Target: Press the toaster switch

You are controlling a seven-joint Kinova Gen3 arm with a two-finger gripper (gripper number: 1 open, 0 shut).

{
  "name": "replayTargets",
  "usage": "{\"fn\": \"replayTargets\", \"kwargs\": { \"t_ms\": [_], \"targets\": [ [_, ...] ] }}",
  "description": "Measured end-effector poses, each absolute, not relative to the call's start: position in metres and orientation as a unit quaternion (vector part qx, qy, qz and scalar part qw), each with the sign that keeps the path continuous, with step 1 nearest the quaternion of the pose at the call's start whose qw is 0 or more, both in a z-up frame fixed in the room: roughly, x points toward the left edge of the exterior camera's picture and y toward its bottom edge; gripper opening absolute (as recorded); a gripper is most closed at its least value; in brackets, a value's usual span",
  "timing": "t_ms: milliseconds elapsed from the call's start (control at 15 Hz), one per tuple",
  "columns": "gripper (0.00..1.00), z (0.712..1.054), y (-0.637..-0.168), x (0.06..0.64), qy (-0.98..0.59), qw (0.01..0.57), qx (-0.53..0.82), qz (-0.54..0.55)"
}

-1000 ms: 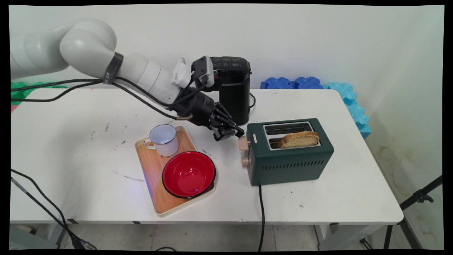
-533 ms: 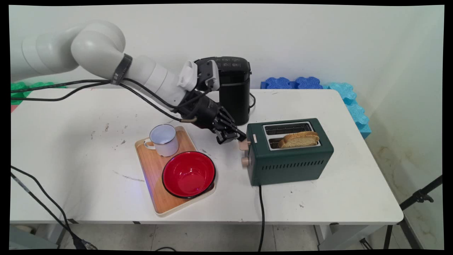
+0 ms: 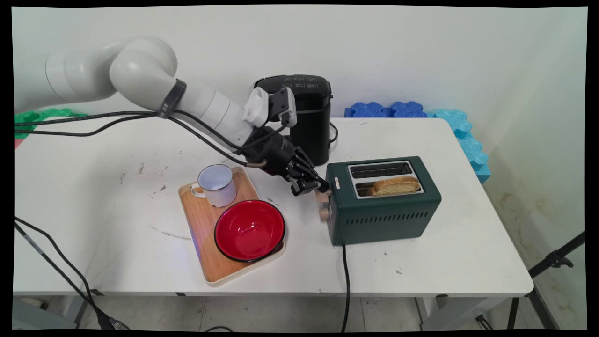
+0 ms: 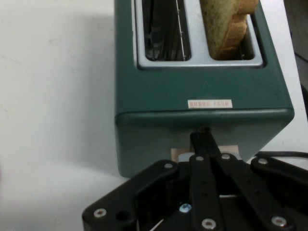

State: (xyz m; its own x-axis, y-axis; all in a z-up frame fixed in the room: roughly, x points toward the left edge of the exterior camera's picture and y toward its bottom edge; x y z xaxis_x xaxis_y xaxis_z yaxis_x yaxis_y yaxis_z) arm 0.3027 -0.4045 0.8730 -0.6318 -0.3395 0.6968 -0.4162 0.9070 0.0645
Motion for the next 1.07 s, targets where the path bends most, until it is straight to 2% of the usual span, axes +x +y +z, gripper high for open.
{"fn": "replayTargets", "kwargs": {
  "t_ms": [1067],
  "targets": [
    [0.00, 0.839, -0.403, 0.307, -0.898, 0.376, 0.227, 0.034]
  ]
}}
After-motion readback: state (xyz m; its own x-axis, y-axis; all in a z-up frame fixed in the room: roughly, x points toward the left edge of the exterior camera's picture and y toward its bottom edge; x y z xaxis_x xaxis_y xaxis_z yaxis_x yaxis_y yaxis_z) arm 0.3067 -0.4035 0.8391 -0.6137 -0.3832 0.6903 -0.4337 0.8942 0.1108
